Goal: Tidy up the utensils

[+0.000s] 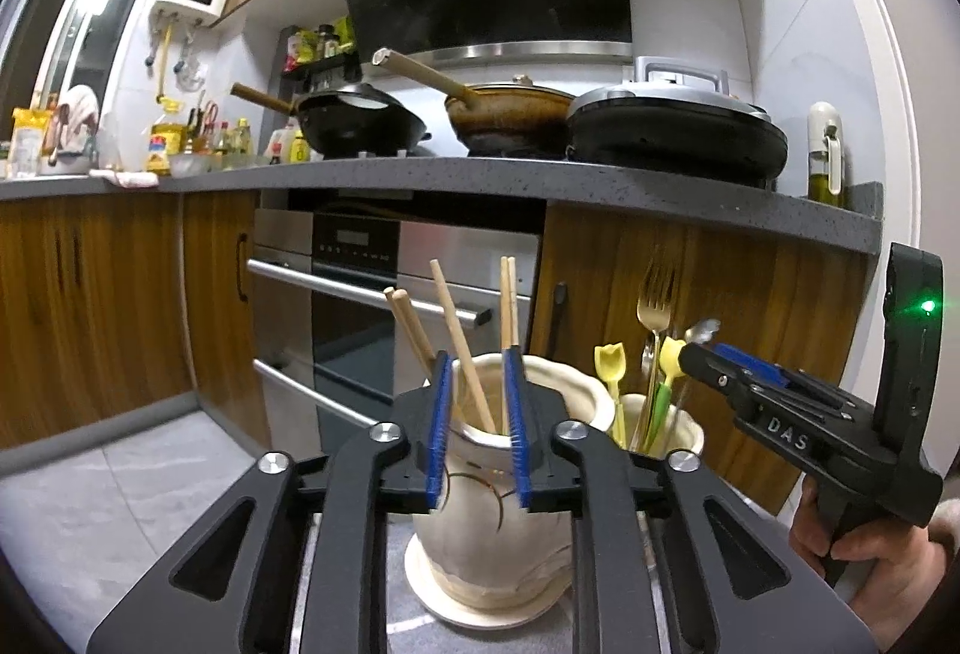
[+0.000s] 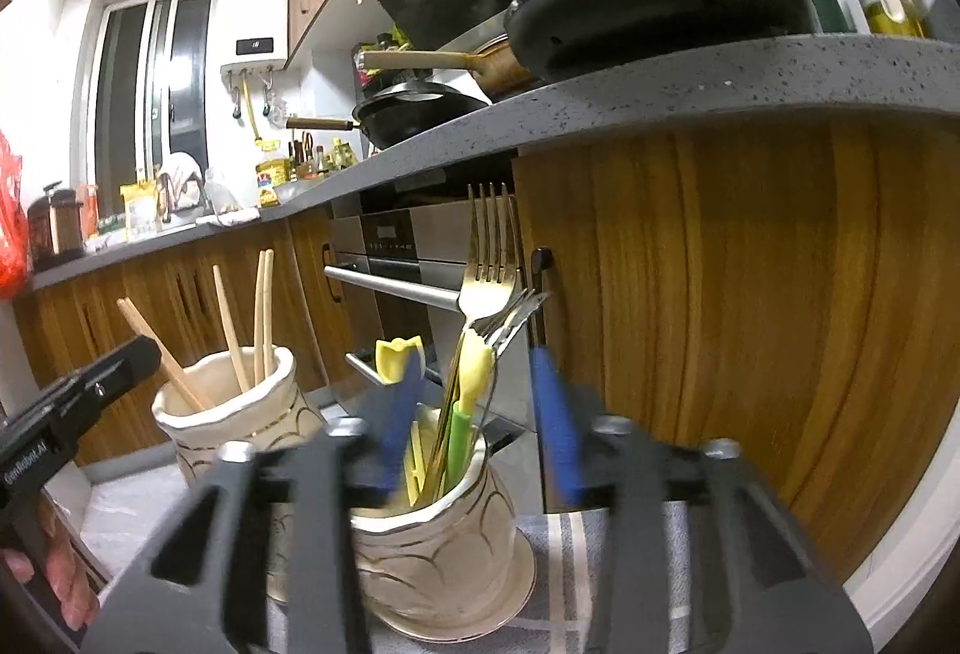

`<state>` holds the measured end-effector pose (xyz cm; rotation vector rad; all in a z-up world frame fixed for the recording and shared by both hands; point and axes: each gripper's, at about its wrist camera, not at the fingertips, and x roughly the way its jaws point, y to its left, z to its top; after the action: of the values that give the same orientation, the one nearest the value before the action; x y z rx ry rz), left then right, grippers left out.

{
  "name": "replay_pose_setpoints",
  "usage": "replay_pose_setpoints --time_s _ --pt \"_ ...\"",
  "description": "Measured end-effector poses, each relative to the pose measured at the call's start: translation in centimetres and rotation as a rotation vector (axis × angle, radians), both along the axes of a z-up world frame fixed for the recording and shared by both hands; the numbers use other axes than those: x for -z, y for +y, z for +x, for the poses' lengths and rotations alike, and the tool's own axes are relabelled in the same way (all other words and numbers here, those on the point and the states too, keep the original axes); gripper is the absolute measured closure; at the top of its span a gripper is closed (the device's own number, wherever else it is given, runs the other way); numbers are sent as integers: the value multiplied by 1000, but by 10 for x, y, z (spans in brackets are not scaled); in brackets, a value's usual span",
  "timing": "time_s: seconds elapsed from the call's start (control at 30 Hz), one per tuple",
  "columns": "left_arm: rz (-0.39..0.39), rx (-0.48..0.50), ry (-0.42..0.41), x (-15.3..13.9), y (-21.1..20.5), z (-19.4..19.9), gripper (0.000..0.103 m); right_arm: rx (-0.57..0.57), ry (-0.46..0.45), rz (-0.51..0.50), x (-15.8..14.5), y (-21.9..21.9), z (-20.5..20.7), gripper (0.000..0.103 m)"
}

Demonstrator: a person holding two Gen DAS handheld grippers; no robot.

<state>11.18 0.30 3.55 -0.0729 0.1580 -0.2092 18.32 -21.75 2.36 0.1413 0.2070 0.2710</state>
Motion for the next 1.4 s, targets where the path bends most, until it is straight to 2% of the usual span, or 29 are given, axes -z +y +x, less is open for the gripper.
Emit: replay_pose_setpoints --time_s 0.07,0.13,0.2,0.27,0.33,0.43,0.57,0.8,0.97,1.07,1.2,1.4 --pt "-10 -9 -1 0 1 -2 67 8 6 10 -1 -3 -3 48" --pt "-15 -19 -5 0 2 -7 55 14 15 27 -1 -9 -9 33" --pt "-12 -37 -11 1 2 -14 47 16 27 42 -1 -14 -16 29" --pt "-5 -57 -17 2 2 -23 30 14 39 43 0 -19 -27 18" --pt "8 -76 -20 5 -1 -32 21 10 47 36 2 -22 -38 8" --pt "44 -99 -11 8 -6 -43 10 17 63 11 7 -27 -54 5" --pt "77 -116 4 13 -10 -60 6 25 71 -8 13 -33 -74 5" --pt "94 -147 71 28 -5 -81 5 24 89 -44 19 -41 -93 5" --pt "122 -175 75 35 -1 -88 5 16 73 -72 18 -36 -99 5" --pt "107 -177 98 37 3 -87 5 10 51 -123 24 -26 -101 5" --pt "127 -181 129 40 0 -82 5 -18 41 -205 31 -10 -100 5" --pt "125 -171 124 39 0 -84 5 -2 58 -172 32 -15 -95 5"
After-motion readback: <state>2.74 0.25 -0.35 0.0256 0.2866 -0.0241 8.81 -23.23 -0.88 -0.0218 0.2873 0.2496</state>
